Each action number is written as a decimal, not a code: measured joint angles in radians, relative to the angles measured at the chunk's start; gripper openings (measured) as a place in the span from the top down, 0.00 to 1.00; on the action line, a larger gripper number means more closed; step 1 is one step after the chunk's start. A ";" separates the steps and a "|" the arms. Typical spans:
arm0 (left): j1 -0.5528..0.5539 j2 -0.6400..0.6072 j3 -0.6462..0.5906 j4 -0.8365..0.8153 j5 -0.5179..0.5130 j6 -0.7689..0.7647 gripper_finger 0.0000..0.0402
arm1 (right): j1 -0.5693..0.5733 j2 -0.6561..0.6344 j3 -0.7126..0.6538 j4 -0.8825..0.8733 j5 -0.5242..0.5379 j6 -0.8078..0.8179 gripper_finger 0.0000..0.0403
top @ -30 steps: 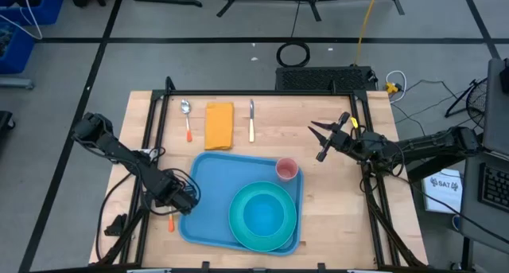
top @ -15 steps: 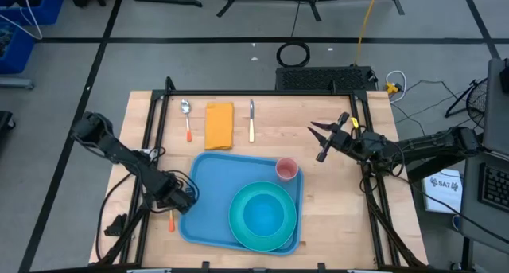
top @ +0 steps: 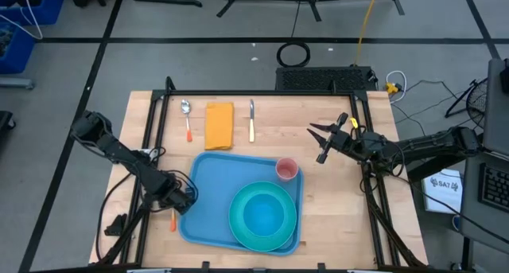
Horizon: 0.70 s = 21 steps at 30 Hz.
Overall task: Set up tray
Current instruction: Put the orange fork on the blue serving tray
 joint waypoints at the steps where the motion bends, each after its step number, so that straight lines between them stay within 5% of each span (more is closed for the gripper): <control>1: -0.007 0.000 0.000 -0.002 -0.005 0.002 0.92 | 0.000 0.000 0.000 -0.002 0.000 0.000 0.81; 11: -0.027 0.000 0.002 -0.018 -0.025 0.007 0.97 | 0.000 0.000 0.000 -0.002 0.000 0.001 0.81; 21: -0.010 0.003 -0.001 0.057 -0.069 0.066 0.78 | 0.000 0.000 0.000 -0.001 0.001 0.001 0.81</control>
